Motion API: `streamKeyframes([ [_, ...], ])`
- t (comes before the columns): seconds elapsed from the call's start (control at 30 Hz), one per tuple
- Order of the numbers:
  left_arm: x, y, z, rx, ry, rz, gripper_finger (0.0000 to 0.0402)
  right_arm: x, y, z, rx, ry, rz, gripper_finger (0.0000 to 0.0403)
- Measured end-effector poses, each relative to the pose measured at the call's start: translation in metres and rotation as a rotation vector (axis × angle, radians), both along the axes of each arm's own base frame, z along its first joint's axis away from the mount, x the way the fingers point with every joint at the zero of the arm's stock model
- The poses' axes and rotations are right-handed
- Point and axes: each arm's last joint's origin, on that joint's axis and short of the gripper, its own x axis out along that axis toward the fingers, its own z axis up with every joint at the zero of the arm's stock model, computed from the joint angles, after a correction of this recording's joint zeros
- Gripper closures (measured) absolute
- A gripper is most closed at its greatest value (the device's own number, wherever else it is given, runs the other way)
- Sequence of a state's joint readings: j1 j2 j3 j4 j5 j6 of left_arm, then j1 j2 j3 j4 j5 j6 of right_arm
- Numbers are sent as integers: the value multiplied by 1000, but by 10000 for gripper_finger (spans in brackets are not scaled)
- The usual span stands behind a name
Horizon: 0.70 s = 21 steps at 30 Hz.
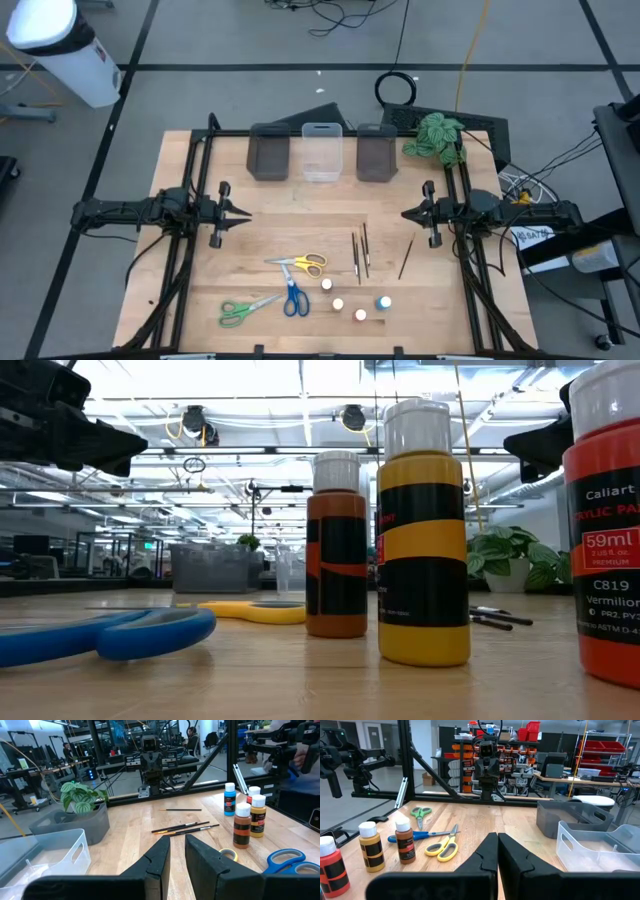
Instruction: Pick & Place Paint Supplies
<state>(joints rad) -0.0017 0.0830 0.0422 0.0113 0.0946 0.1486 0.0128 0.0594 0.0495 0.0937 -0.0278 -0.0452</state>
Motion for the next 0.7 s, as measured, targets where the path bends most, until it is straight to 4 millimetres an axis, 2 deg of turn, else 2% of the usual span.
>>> streamKeyframes([
  [0.2, 0, 0, 0, 0, 0, 0, 330, 0, 0, 4, 33, -38, 4, 403],
  [0.37, 0, 0, 0, 0, 0, 0, 330, -1, 0, 12, 298, -112, 31, 403],
  [0.47, 0, 0, 0, 0, 0, 0, 330, -2, 0, 18, 393, -168, 52, 403],
  [0.7, 0, 0, 0, 0, 0, 0, 330, -4, 0, 26, 403, -252, 70, 403],
])
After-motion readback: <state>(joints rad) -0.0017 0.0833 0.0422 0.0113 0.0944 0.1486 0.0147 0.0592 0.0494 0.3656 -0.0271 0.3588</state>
